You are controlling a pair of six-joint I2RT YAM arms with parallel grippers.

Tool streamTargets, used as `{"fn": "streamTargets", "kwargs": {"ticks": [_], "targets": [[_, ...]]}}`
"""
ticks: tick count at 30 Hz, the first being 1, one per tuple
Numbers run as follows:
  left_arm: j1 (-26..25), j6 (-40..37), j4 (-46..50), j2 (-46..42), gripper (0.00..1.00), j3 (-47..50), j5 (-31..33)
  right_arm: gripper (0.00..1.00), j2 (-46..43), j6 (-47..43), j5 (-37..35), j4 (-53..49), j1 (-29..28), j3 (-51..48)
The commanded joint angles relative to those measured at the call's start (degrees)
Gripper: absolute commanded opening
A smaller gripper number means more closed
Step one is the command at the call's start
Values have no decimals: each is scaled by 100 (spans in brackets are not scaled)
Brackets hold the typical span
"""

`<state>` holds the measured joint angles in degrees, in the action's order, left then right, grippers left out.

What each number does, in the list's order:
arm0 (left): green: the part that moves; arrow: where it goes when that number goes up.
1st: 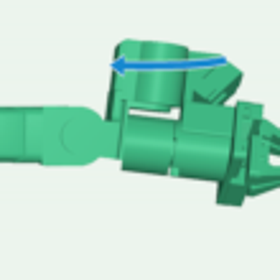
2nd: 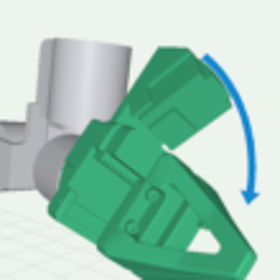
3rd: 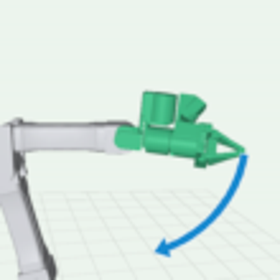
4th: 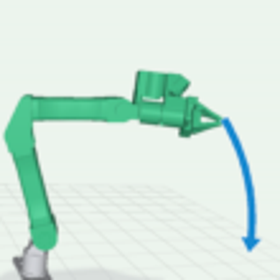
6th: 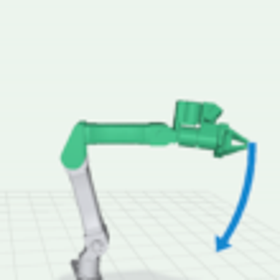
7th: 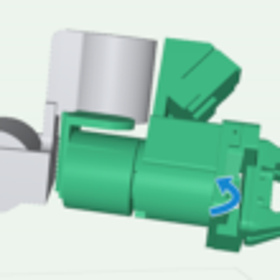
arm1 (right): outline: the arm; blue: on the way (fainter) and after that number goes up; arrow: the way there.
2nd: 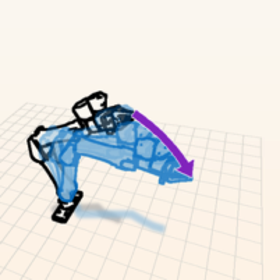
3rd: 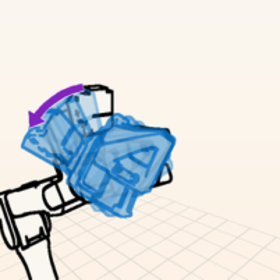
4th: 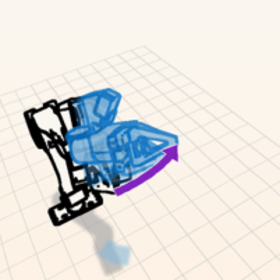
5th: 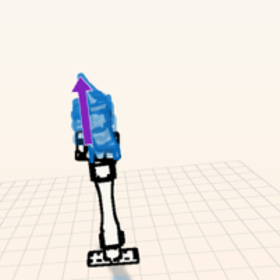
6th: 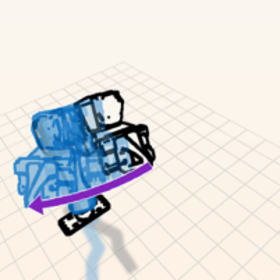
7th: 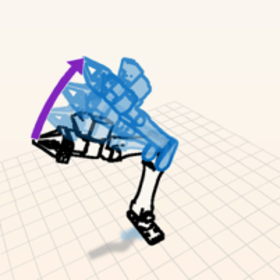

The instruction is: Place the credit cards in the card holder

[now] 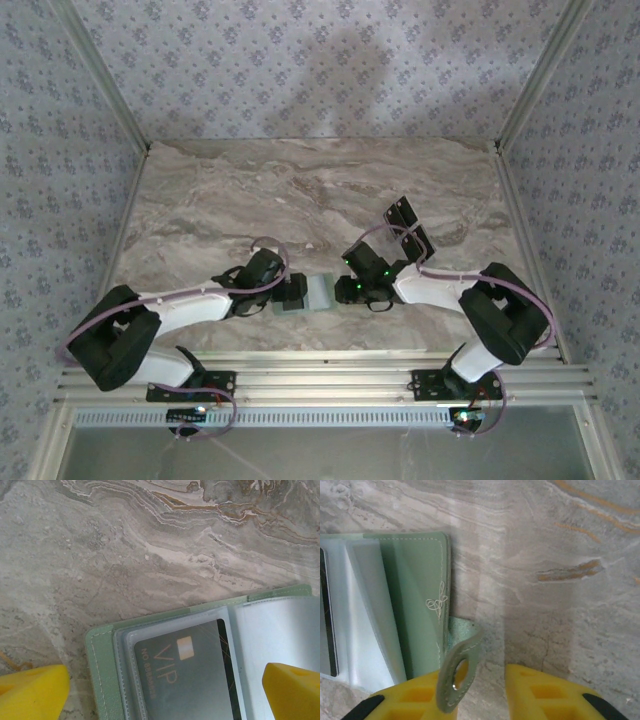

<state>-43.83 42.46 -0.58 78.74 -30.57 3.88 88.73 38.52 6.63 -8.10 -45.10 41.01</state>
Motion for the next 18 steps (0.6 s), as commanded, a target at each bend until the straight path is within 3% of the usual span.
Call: {"fn": "streamTargets", "kwargs": {"ticks": [1, 9, 18], "targets": [[-144, -69, -377, 168, 100, -243, -406, 27, 172, 48, 80, 132, -51, 29], [-216, 43, -377, -34, 100, -322, -401, 26, 284, 32, 110, 204, -50, -2], [-231, 449, -652, -882, 100, -109, -453, 24, 372, 32, 128, 319, -46, -49]]}}
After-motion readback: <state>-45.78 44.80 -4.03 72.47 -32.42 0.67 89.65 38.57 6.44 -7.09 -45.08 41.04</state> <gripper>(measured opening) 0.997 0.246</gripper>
